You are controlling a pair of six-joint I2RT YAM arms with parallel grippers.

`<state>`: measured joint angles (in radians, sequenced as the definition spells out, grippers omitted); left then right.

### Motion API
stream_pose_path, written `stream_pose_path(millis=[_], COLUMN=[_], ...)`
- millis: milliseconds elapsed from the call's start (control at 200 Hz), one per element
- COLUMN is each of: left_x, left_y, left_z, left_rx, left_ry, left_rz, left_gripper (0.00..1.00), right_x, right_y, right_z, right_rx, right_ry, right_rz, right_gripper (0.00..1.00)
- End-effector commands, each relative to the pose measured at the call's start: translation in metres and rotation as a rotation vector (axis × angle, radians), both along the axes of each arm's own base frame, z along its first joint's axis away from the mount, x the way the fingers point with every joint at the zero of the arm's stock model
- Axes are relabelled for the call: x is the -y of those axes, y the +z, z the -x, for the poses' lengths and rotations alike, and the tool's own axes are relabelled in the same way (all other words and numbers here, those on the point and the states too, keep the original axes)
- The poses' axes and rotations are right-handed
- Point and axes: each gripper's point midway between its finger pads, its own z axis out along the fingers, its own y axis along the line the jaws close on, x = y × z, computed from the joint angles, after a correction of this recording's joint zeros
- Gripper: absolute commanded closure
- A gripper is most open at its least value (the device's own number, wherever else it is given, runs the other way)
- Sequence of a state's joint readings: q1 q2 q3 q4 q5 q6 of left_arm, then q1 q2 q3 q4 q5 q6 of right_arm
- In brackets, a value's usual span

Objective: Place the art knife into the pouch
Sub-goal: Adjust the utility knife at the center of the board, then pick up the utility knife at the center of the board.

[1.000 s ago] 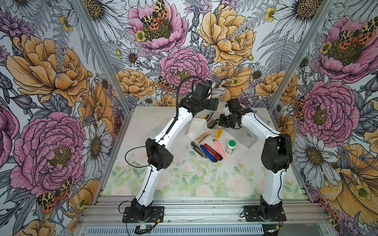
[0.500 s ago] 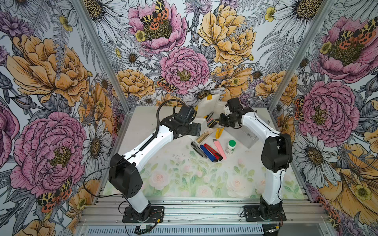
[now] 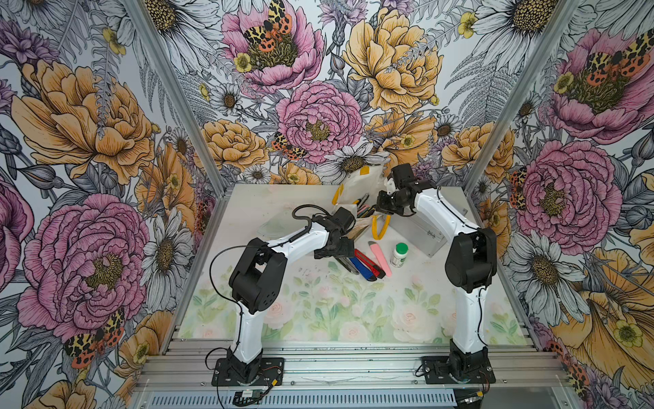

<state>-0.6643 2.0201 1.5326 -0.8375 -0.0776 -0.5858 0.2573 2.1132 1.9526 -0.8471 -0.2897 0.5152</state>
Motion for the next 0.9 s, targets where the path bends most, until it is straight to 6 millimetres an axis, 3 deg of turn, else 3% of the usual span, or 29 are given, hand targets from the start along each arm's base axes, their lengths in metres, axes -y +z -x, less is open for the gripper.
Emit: stream_pose_path(millis=[0,240,525,801,891], left_x=[0.006,-0.007,-0.056,-0.037,-0.032], left_y=[0.0,-0.018,-0.01,0.011,0.004], left_z=[-0.003,-0.001,0.001,-0.01,-0.014], left_rx=[0.003,-0.001,0.053,0.11,0.097], left_ry=[0.022,-0.01,-0.035,-0.112,-0.124], left_rz=[-0.011,-0.126,-0.35,-0.294,-0.263], left_gripper=[0.02,0.04,0.04,0.05,0.06], right_x=[0.016,0.024,0.027,0.027,0.027], right_y=[0.007,0.009,0.003,0.0,-0.001], right_z=[-0.027,-0.034,-0.03,-0.026,-0.026], right_rx=[0.067,0.071,0.055,0.038,0.035], right_ry=[-0.047,-0.07,-0.075,-0.083,-0.086], right_rz=[0.014,-0.003,0.001,-0.008,-0.011], right_gripper=[1.0,1.0,1.0,1.0,1.0])
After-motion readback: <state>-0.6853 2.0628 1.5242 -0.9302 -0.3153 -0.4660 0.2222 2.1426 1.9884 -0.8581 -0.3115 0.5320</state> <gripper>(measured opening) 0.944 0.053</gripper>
